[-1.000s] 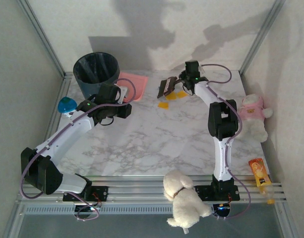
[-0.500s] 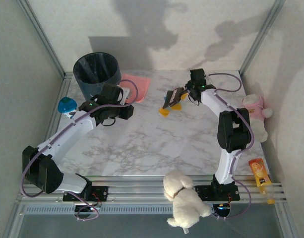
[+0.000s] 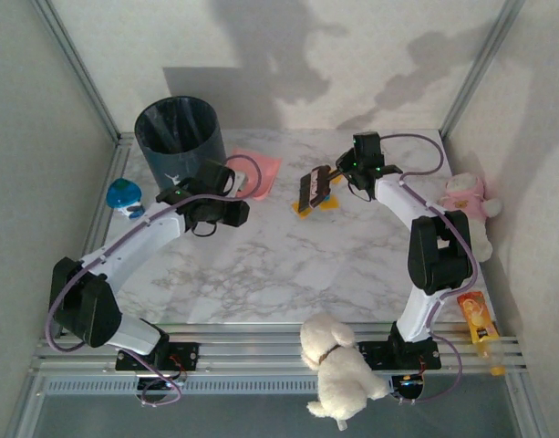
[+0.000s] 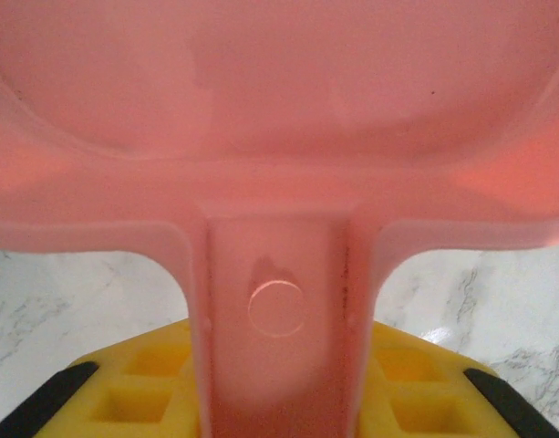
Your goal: Sweep away the paper scraps from the table
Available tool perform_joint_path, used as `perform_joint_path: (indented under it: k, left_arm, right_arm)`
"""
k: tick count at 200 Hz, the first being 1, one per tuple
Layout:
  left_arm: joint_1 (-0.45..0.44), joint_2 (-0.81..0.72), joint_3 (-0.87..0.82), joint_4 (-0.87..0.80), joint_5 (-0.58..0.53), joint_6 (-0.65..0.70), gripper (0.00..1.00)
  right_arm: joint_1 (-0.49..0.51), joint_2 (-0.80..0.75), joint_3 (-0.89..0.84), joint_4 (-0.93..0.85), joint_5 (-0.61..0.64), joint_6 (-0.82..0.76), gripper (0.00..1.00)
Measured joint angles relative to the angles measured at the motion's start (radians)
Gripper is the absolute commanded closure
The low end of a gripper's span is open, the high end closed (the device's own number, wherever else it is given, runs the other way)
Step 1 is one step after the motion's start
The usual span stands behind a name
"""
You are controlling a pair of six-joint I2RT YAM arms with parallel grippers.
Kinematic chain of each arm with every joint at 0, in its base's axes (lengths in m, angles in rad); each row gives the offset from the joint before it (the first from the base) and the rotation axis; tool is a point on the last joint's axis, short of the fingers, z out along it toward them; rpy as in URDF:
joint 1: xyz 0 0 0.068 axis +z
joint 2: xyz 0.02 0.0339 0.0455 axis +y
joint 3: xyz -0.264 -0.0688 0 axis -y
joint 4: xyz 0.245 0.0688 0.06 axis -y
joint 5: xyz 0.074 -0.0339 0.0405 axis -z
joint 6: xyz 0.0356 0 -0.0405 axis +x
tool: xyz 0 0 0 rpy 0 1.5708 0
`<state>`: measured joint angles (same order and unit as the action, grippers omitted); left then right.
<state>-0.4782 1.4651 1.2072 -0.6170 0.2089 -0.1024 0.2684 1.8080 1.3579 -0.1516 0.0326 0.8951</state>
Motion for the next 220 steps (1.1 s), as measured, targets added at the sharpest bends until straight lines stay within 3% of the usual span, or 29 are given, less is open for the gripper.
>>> perform_joint_path:
  k: [77,139,220]
  left_arm:
    - [-0.071,0.108,-0.046,-0.083,0.0,0.032,1.0]
    - [-0.137,0.259,-0.015,-0.155,0.0,0.091,1.0]
    - [-0.162,0.405,0.127,-0.253,0.0,0.18,1.0]
  right_arm:
    - [-0.042,-0.008,0.148,-0.035,-0.051,-0.318,1.0]
    - [-0.077,0.008,0.255,-0.079,0.089,-0.616,1.0]
    - [-0.088,0.218,0.455,-0.101,0.208,-0.867,1.0]
